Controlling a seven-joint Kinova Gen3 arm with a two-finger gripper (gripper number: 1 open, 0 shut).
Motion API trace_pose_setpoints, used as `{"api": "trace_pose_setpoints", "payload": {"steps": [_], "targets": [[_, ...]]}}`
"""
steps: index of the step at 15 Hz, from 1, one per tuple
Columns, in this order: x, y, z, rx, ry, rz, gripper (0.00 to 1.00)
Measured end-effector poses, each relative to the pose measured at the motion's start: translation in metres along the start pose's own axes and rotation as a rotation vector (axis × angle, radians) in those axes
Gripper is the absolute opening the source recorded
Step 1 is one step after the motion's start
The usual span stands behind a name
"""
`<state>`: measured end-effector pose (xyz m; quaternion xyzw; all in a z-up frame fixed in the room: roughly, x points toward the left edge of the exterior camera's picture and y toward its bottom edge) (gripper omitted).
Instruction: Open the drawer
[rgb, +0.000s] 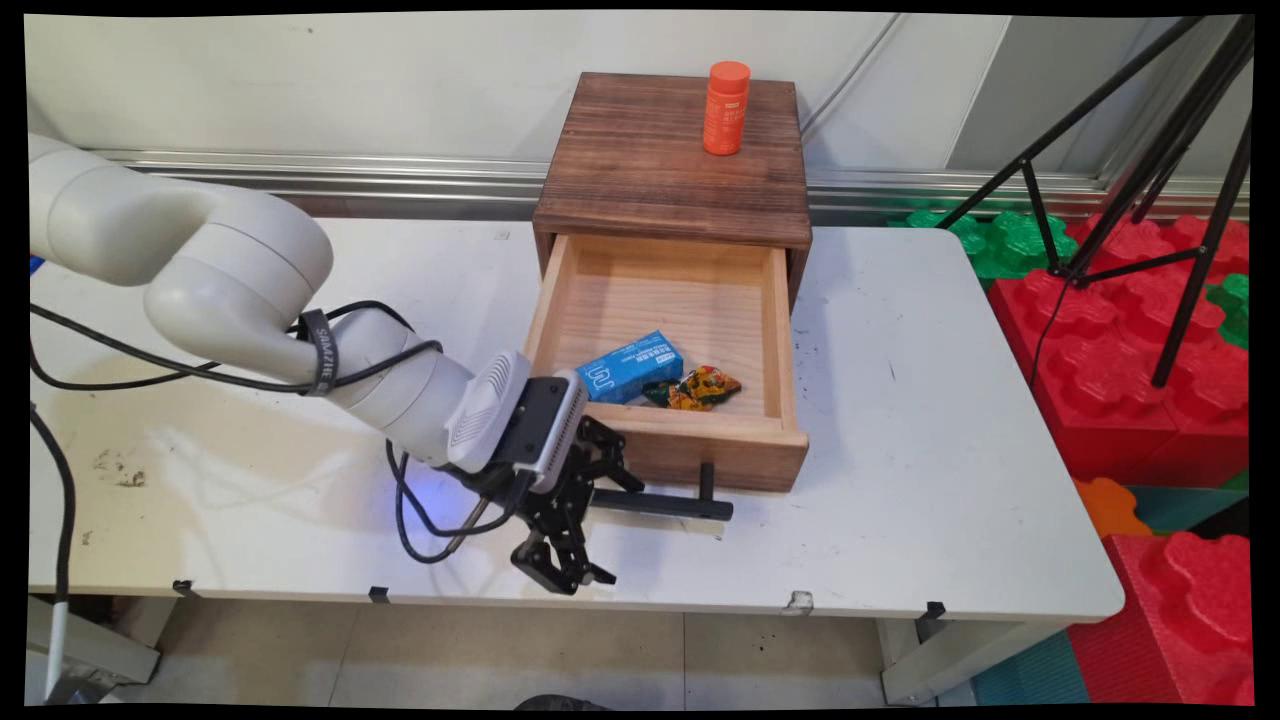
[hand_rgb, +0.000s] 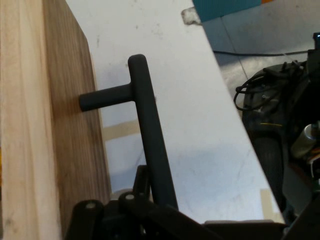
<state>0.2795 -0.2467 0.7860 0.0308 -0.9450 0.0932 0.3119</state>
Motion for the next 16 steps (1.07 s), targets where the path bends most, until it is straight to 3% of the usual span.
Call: {"api": "trace_pose_setpoints", "payload": {"steps": [16], "targets": [[0.01, 0.019, -0.006, -0.017, 0.023, -0.018, 1.0]]}}
